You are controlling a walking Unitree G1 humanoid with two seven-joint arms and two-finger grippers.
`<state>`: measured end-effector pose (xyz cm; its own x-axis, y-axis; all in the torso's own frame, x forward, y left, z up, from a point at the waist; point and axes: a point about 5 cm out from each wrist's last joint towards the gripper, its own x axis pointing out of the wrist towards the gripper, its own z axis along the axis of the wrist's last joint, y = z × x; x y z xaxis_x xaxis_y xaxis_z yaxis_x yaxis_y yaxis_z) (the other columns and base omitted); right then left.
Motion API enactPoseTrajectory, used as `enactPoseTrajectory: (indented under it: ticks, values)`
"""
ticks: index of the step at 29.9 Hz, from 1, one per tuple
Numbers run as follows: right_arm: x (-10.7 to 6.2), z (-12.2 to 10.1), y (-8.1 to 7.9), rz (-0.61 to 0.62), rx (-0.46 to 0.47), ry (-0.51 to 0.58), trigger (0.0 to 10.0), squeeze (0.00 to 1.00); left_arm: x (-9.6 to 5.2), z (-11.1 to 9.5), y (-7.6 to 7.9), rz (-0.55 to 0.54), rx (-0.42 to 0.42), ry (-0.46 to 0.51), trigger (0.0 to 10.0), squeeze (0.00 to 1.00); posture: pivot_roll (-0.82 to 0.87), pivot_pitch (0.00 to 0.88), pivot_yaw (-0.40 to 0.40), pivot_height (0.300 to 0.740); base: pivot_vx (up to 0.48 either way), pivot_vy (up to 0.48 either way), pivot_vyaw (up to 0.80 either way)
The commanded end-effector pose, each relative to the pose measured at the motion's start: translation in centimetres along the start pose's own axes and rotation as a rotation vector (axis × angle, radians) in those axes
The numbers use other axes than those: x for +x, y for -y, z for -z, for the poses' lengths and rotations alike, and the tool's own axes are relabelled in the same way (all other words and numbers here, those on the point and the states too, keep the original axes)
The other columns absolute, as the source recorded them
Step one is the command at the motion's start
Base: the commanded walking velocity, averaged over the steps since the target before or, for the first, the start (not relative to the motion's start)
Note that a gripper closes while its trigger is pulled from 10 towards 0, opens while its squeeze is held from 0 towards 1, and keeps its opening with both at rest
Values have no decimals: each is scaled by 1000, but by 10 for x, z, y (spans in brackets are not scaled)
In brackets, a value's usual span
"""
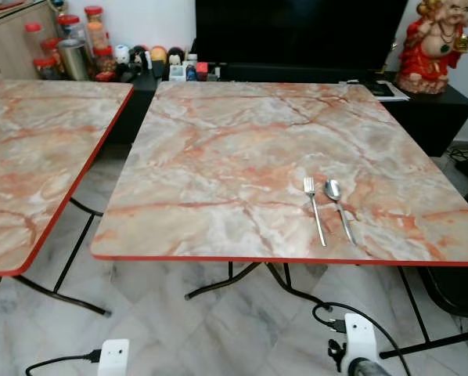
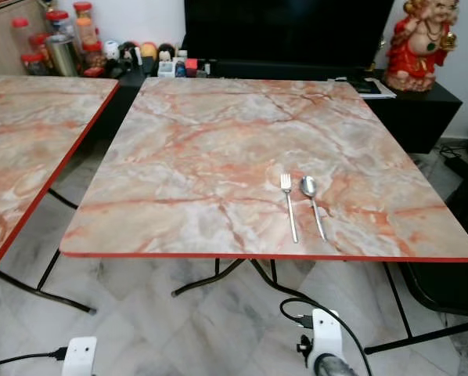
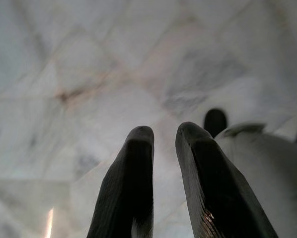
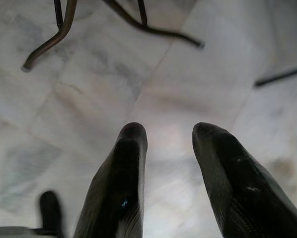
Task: Setting the table
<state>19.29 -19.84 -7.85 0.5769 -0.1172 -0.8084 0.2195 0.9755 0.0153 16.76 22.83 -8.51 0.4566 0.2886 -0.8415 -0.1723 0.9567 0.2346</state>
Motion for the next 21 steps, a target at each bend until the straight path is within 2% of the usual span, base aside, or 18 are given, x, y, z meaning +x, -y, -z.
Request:
enactPoseTrajectory:
  ticks: [1, 5, 6, 8, 10, 13, 14, 15, 16, 21]
  values:
    - [-1, 5, 10, 67, 75, -15, 10000, 0, 0, 2, 1, 4, 10, -10, 10000, 0, 17, 37, -18, 740, 0, 0, 0]
    - [-1, 5, 10, 74, 88, -13, 10000, 0, 0, 2, 1, 4, 10, -10, 10000, 0, 17, 36, -17, 740, 0, 0, 0]
    - [-4, 7, 17, 296, 183, 20, 10000, 0, 0, 2, -1, -2, 11, -9, 10000, 0, 14, 37, -14, 740, 0, 0, 0]
    - [-8, 10, 21, 468, 271, 42, 10000, 0, 0, 2, -3, -8, 13, -8, 10000, 0, 11, 37, -13, 740, 0, 0, 0]
    - [-9, 10, 22, 512, 283, 62, 10000, 0, 0, 2, -3, -9, 14, -7, 10000, 0, 9, 38, -13, 740, 0, 0, 0]
    - [-10, 7, 23, 536, 253, 92, 10000, 0, 0, 1, -3, -9, 14, -5, 10000, 0, 8, 38, -12, 740, 0, 0, 0]
    - [-11, -6, 40, 572, 256, 142, 10000, 0, 0, 1, -3, -9, 14, -4, 10000, 0, 6, 37, -13, 740, 0, 0, 0]
    - [-14, -43, 65, 634, 279, 254, 10000, 0, 0, 1, -3, -7, 15, -3, 10000, 0, 4, 36, -13, 740, 0, 0, 0]
    - [-16, -61, 69, 661, 274, 312, 10000, 0, 0, 1, -2, -6, 14, -2, 10000, 0, 5, 35, -14, 740, 0, 0, 0]
    - [-20, -86, 63, 709, 243, 448, 10000, 0, 0, 0, -1, -3, 10, 4, 10000, 0, 6, 35, -13, 740, 0, 0, 0]
